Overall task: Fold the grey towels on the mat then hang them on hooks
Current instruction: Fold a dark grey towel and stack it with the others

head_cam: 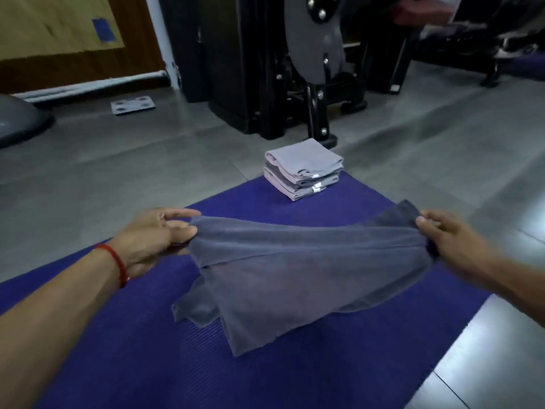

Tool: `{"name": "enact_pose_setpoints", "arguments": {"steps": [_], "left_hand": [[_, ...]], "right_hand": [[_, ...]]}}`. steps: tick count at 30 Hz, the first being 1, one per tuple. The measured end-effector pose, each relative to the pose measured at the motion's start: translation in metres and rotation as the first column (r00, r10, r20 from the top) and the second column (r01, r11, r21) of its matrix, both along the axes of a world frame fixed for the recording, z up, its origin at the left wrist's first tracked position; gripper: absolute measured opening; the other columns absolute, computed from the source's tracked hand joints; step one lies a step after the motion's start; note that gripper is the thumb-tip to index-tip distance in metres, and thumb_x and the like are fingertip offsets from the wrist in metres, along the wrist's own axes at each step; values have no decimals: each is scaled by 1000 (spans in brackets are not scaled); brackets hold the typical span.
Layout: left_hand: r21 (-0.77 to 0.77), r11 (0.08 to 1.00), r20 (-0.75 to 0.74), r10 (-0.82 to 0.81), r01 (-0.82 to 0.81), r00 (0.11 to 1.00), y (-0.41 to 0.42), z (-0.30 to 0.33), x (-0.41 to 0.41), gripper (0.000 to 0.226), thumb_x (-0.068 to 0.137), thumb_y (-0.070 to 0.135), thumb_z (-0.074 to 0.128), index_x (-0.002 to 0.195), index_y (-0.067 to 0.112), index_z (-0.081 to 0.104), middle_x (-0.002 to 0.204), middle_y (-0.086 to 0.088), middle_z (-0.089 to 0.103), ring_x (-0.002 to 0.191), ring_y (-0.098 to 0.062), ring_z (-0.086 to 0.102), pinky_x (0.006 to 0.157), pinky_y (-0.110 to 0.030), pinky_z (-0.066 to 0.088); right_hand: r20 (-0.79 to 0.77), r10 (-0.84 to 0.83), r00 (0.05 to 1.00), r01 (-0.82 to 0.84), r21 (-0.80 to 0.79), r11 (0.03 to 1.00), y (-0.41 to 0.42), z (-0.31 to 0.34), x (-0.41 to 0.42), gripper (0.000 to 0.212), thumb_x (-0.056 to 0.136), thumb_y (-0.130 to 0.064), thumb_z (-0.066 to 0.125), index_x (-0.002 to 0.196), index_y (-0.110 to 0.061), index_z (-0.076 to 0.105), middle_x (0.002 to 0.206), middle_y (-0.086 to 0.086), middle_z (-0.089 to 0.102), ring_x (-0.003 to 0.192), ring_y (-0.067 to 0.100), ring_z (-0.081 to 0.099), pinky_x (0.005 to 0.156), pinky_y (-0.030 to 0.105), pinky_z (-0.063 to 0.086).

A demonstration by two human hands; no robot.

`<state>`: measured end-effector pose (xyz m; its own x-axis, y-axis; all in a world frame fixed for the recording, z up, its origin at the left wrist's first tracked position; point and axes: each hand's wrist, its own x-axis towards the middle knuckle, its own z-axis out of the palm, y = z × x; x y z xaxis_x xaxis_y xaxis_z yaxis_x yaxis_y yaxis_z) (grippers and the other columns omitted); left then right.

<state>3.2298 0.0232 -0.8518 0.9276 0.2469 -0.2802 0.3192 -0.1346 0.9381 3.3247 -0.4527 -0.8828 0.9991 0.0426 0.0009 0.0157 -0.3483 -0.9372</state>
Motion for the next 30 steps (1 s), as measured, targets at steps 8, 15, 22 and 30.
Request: {"name": "enact_pose_setpoints", "arguments": {"steps": [8,15,22,30], "left_hand": [[758,642,-19,-158,117,987,-83,-37,128,11,93,12,68,94,19,77,64,-3,71,67,-23,71,60,-27,53],[728,686,148,-184,19,972,-229,-41,300,21,86,22,59,95,17,77,96,-13,77,99,-25,72,95,-35,54],[796,452,-175,-464,403,868,-284,-113,277,48,90,26,53,137,14,55,137,-16,59,127,-37,54,104,-39,43],[934,165,-177,-559,317,810,-122,-202,13,58,87,55,56,134,20,55,146,-10,41,129,-31,46,103,-55,42]], "right_hand": [[-131,-27,991,-29,-411,911,-52,-132,-25,23,102,-9,55,84,-19,65,71,-2,67,66,18,60,68,35,47],[57,-581,812,583,-132,802,-114,-136,35,18,95,-26,56,107,-25,70,89,0,72,87,31,69,79,45,57],[-326,-432,841,429,-85,899,-135,-153,38,58,99,-23,60,151,-24,35,130,4,61,94,21,64,75,35,52],[-59,81,995,-98,-733,673,-49,-194,-48,62,85,-19,66,143,-24,44,135,5,48,116,31,53,94,50,49]]}}
